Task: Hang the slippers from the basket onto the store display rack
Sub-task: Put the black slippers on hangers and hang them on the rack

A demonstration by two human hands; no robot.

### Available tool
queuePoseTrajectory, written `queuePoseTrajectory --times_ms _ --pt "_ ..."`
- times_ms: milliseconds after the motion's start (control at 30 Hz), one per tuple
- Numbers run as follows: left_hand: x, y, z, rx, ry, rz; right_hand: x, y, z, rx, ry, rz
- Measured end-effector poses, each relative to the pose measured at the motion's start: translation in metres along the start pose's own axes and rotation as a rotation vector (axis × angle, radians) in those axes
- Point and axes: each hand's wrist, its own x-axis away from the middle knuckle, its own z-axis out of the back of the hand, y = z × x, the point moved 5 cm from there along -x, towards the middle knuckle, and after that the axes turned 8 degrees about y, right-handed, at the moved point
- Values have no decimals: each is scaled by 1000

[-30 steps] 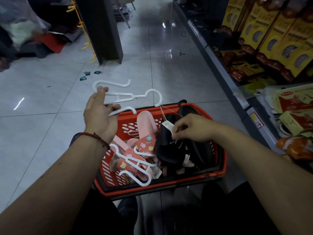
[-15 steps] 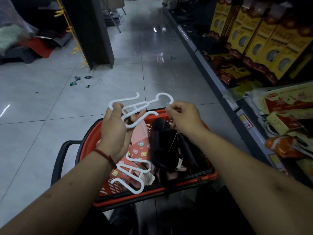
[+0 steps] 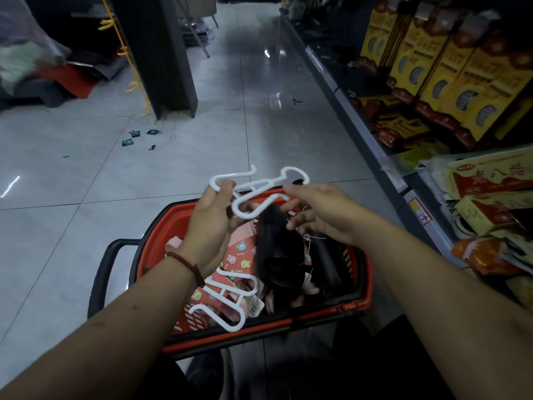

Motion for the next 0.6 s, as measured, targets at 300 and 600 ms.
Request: queuePoseTrajectory --times_ms 300,600 --pt "5 -17 -14 259 -92 447 18 -32 -19 -237 -233 315" --pt "18 -31 -14 64 -418 827 19 -25 -33 -55 -238 300"
